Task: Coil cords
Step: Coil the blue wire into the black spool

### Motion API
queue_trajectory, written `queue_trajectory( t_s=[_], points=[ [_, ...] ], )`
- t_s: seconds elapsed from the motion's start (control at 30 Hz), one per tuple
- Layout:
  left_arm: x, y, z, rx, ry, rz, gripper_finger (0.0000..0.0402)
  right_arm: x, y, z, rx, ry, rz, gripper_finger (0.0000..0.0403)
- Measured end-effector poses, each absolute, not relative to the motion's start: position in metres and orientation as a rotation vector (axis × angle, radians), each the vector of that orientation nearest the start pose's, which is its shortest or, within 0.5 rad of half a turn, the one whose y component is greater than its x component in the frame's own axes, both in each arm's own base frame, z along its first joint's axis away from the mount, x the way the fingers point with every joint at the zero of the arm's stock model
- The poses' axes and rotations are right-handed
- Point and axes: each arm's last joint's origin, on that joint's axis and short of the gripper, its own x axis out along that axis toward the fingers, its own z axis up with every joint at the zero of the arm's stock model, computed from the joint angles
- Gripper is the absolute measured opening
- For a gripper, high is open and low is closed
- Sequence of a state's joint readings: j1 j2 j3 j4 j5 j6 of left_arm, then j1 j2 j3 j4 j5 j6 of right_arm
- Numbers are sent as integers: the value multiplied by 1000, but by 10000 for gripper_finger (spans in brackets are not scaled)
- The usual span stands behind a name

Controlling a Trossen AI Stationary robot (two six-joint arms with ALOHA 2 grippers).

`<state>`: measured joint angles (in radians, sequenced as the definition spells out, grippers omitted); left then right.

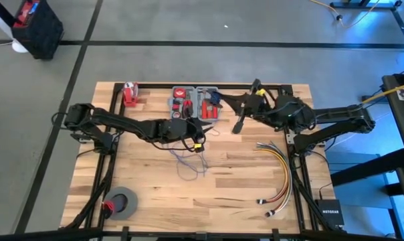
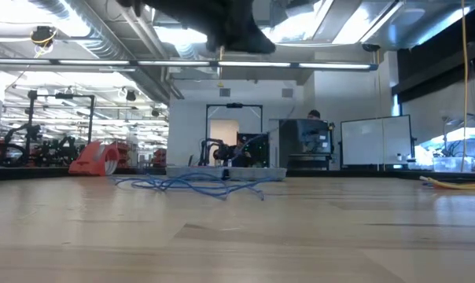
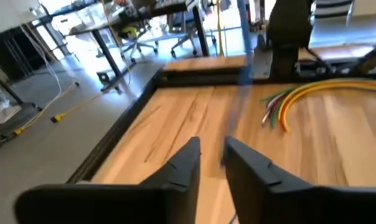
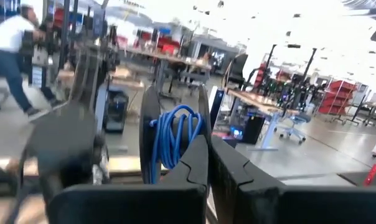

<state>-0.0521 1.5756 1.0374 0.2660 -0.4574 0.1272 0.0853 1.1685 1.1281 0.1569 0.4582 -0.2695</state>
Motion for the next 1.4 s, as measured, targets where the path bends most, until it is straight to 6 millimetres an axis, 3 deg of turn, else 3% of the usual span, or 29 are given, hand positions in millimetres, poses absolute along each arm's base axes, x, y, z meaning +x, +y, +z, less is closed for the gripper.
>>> queue_trajectory(
  t_s=[0.2,0.77,0.9,1.1,1.4],
  points=[
    [353,-6,271,184,277,384,104,257,9,406,-239,-54,-384,5],
    [349,-13,280,247,258,349,106,259,9,403,-249,-31,-375,5],
    [349,-13,280,246,255,349,86,259,9,402,-249,-27,-374,5],
    [348,-12,280,269,265,346,12,259,9,402,-250,-26,-374,5],
    [339,-4,280,311,365,474,4,260,11,398,-253,0,-317,5]
  ],
)
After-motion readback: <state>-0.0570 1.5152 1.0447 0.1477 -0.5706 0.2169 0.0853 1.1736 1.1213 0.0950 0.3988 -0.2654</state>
